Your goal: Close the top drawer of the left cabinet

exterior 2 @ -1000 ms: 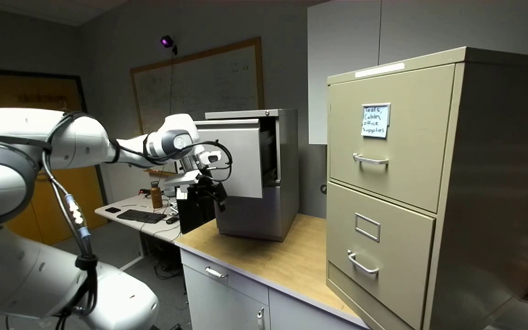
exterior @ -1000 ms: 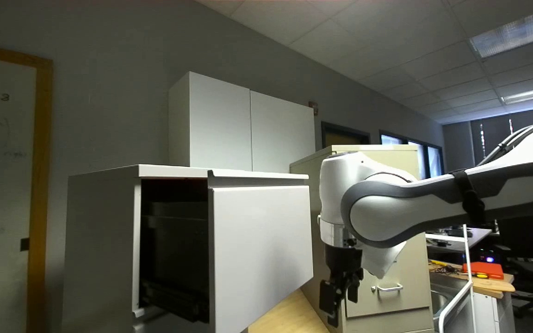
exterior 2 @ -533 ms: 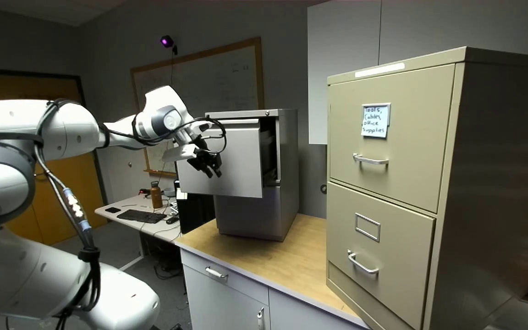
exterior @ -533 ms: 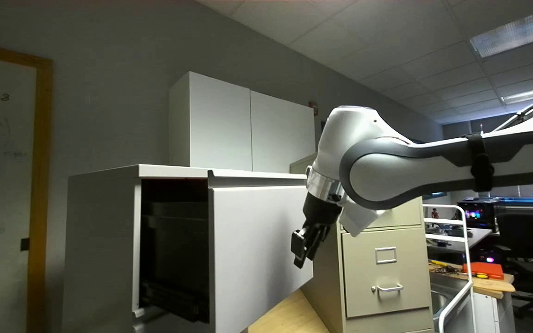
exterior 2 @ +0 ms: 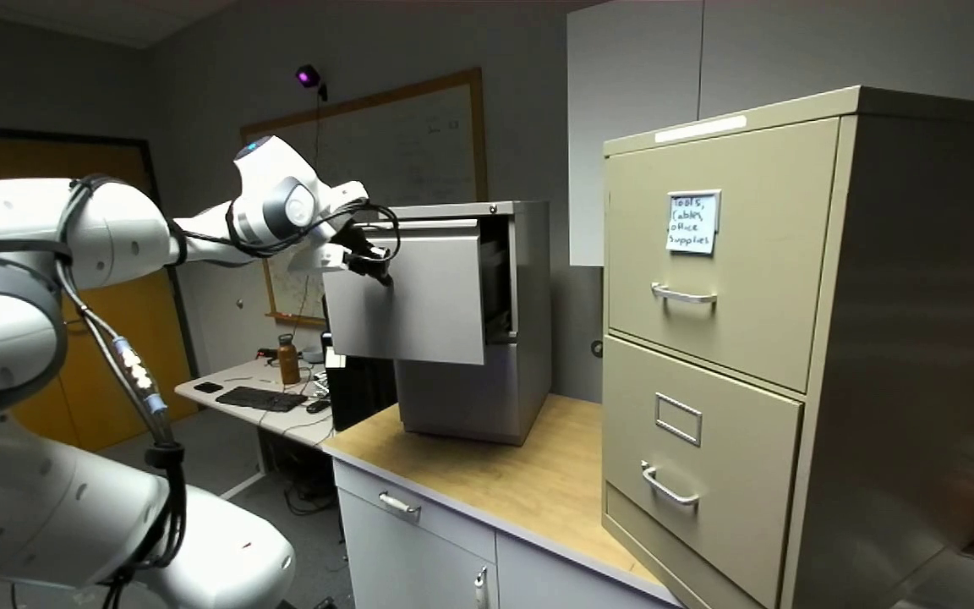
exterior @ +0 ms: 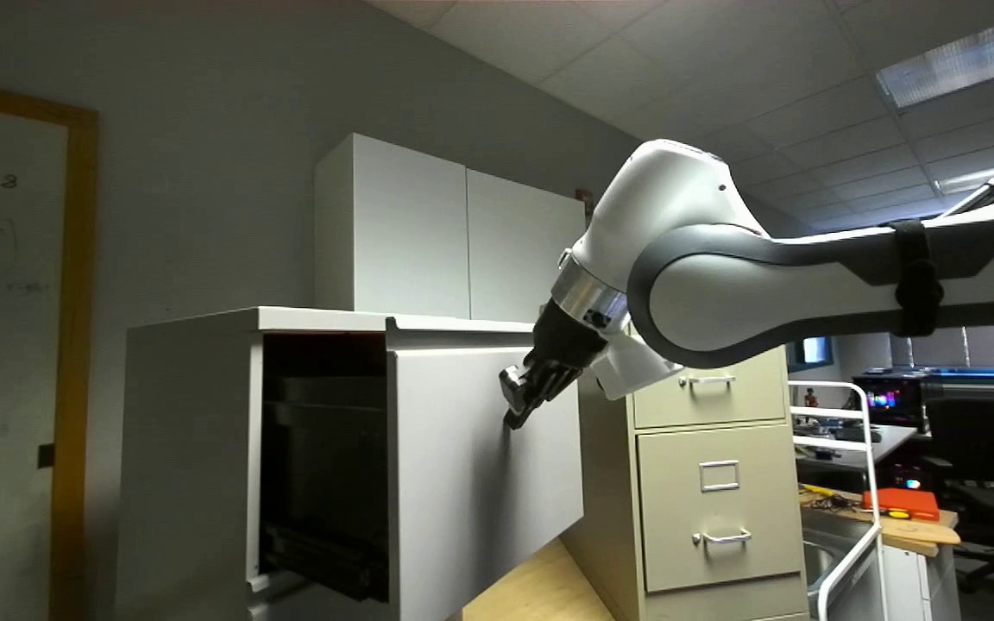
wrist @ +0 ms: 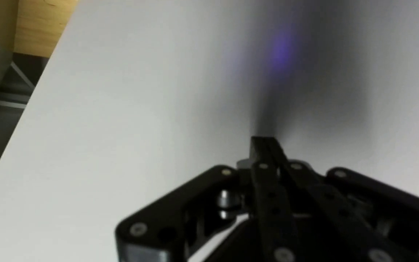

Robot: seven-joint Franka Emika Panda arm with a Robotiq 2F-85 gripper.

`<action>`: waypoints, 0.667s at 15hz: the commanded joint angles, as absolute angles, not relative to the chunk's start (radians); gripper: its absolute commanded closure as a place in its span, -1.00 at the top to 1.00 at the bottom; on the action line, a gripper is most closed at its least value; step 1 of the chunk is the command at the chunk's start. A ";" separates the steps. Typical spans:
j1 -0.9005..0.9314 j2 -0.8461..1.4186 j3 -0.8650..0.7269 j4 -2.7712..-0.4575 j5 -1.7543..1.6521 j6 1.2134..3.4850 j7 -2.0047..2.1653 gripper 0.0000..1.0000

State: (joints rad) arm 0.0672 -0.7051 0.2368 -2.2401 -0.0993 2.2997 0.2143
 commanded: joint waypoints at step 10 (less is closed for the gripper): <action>0.072 -0.379 0.285 -1.960 -0.063 2.390 0.270 -0.85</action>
